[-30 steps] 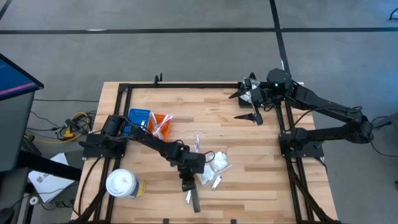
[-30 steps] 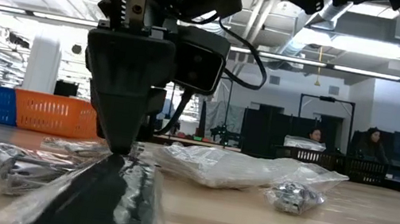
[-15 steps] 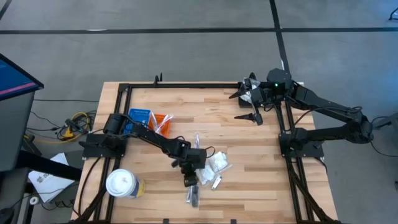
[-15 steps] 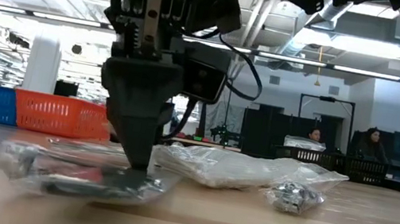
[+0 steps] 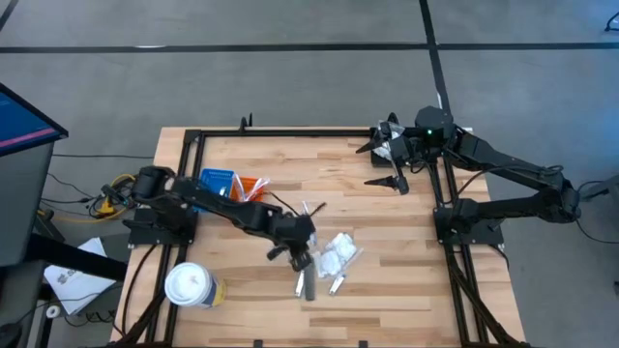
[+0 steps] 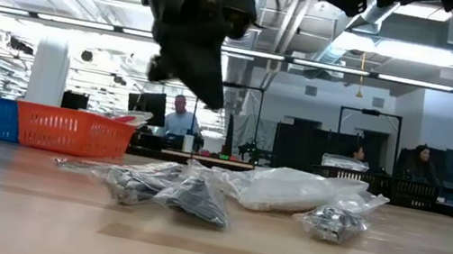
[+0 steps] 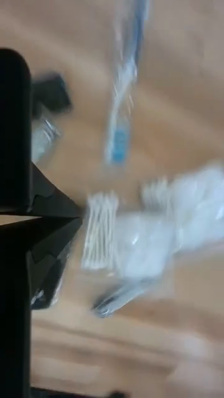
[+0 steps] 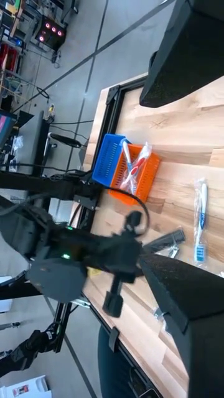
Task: Pick & Place Travel size toiletries
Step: Adjust the hygiene items on the table
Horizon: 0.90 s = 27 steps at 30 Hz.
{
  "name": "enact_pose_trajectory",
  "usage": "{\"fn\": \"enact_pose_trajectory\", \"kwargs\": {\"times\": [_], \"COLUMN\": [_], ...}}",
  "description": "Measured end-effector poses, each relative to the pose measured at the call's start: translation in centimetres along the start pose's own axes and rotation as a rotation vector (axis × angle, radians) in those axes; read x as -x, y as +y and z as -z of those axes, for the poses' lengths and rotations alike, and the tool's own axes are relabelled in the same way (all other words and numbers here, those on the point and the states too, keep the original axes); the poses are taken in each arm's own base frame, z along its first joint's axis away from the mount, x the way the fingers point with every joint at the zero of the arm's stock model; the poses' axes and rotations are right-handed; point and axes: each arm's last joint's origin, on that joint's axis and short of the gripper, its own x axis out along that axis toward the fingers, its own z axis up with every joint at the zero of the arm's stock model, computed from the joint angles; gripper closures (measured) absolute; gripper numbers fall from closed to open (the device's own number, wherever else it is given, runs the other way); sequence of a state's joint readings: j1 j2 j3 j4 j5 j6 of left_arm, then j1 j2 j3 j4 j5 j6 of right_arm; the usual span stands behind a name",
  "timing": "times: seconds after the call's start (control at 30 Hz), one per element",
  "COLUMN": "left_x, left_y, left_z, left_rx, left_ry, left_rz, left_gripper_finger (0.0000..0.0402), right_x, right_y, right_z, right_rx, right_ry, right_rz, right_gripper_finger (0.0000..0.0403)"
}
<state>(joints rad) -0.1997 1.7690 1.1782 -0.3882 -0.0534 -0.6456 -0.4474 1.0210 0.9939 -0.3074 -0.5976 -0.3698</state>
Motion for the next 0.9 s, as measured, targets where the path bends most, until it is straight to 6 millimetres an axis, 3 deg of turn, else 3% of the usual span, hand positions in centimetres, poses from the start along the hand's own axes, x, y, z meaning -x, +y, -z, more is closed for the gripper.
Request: {"fn": "enact_pose_trajectory", "kwargs": {"times": [0.1, 0.3, 0.43, 0.67, 0.9], "left_x": [1.0, 0.6, -0.4, -4.2, -3.5], "left_y": [0.3, 0.9, 1.3, 3.1, 2.9], "left_z": [0.0, 0.3, 0.6, 2.6, 2.2], "left_rx": [0.105, 0.35, 0.422, 0.522, 0.499], "left_ry": [-0.031, -0.05, -0.042, 0.146, 0.115], "left_rz": [-0.073, -0.163, -0.212, -0.337, -0.321], "left_gripper_finger": [0.0402, 0.0402, 0.0402, 0.0402, 0.0402], "right_x": [0.0, 0.0, 0.0, 0.0, 0.0], "right_y": [0.0, 0.0, 0.0, 0.0, 0.0], "right_z": [0.0, 0.0, 0.0, 0.0, 0.0], "right_rx": [0.0, 0.001, 0.001, 0.005, 0.005], "right_ry": [0.0, -0.001, -0.001, -0.002, -0.001], "right_rz": [0.0, 0.0, 0.001, 0.001, 0.0], "right_gripper_finger": [0.0003, 0.0003, 0.0003, 0.0003, 0.0004]}}
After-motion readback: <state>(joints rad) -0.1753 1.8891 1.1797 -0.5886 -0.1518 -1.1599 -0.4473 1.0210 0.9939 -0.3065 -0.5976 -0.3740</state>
